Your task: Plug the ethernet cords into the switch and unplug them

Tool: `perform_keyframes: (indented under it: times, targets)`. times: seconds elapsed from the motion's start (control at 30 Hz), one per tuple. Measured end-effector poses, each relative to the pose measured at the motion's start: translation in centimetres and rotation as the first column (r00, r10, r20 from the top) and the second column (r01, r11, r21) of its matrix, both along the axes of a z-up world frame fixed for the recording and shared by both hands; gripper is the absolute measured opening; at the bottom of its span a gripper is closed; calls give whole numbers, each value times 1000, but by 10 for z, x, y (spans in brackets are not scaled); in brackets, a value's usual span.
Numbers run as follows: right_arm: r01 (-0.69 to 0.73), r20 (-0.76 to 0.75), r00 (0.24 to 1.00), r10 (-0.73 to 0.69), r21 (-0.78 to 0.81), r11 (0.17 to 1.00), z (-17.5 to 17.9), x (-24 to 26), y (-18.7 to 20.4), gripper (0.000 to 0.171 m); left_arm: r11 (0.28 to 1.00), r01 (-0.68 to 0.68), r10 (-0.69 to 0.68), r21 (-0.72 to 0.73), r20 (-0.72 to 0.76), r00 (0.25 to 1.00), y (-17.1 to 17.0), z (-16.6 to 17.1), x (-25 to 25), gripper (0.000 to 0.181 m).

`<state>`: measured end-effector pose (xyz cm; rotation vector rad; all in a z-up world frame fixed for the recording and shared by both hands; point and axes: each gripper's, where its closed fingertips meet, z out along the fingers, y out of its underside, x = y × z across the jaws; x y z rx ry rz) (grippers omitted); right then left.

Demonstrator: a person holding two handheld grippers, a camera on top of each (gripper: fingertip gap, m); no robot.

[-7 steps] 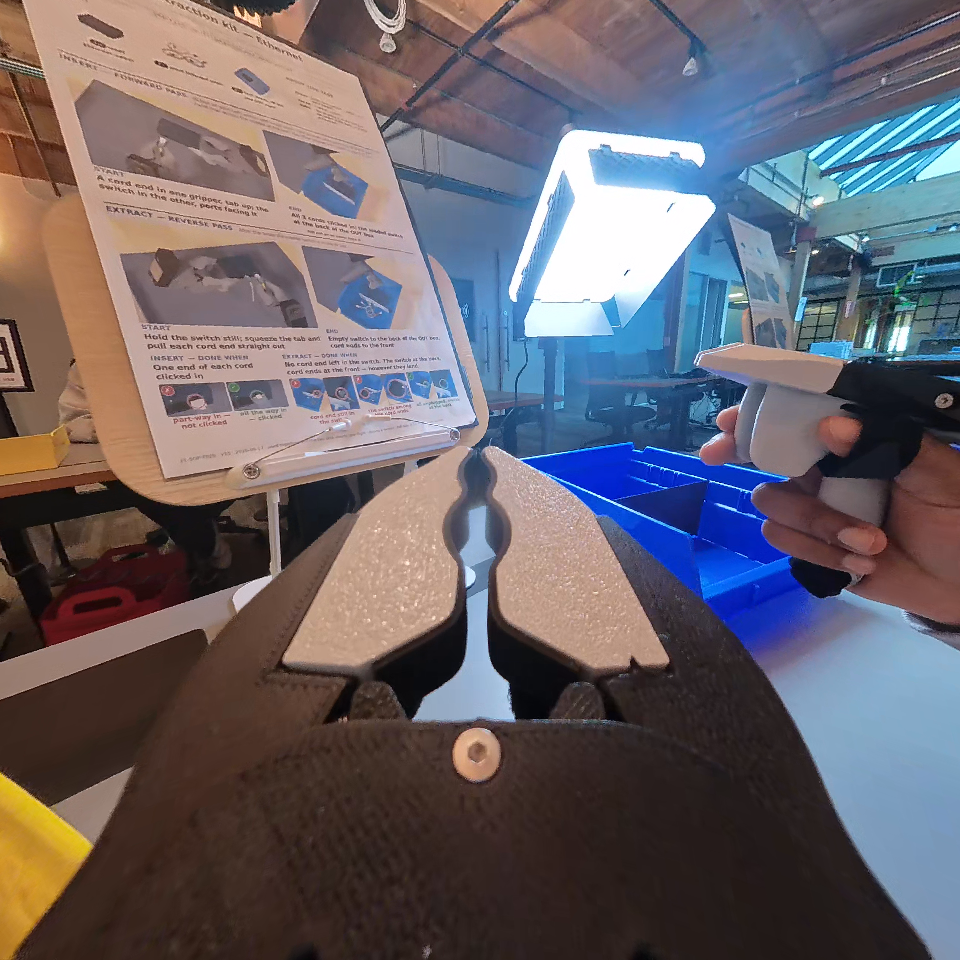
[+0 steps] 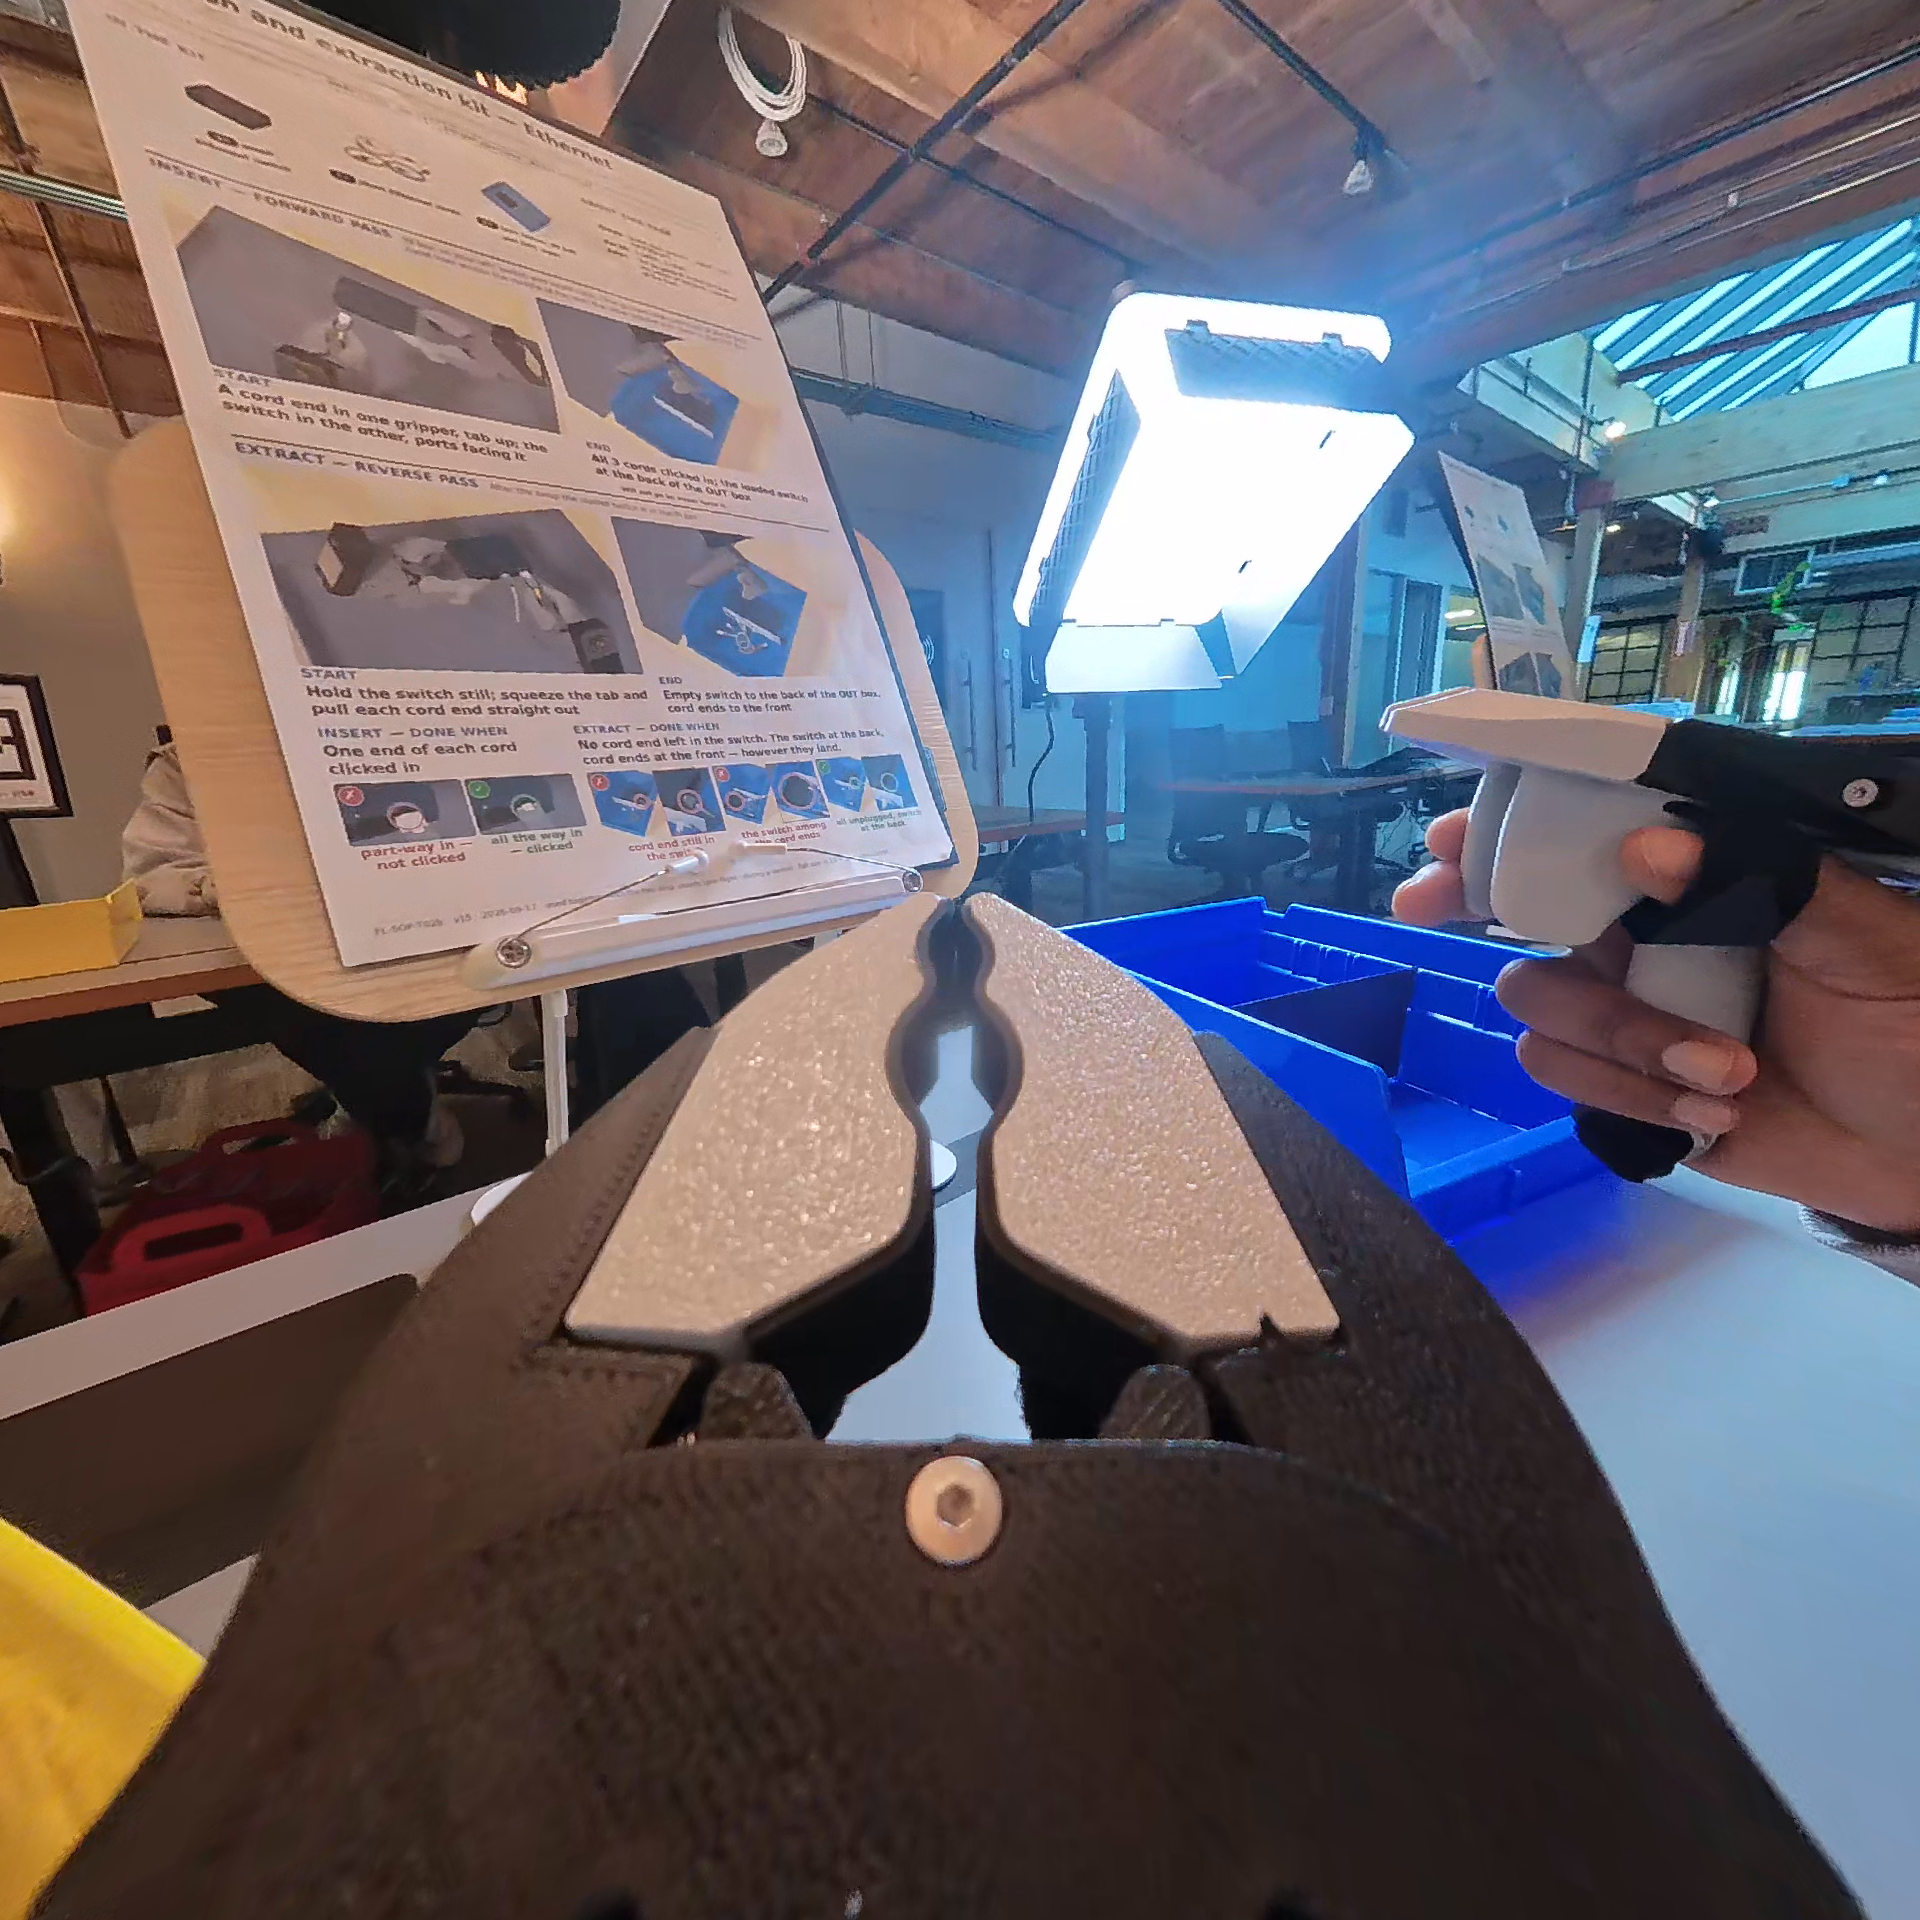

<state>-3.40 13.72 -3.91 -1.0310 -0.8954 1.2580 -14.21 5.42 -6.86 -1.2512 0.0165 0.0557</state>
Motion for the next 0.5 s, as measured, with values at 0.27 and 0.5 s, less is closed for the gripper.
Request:
perform_keyframes:
  times: [0.27,0.5]
  targets:
    - [-6,7,1000,6,10,1000,-2,0,-1,1,1000,-10,10,2,-11,1000,-1,-4,0,0]
    - [-10,20,1000,9,35,999,-3,-1,-5,0,1000,-16,16,7,-27,1000,-2,-4,2,0]
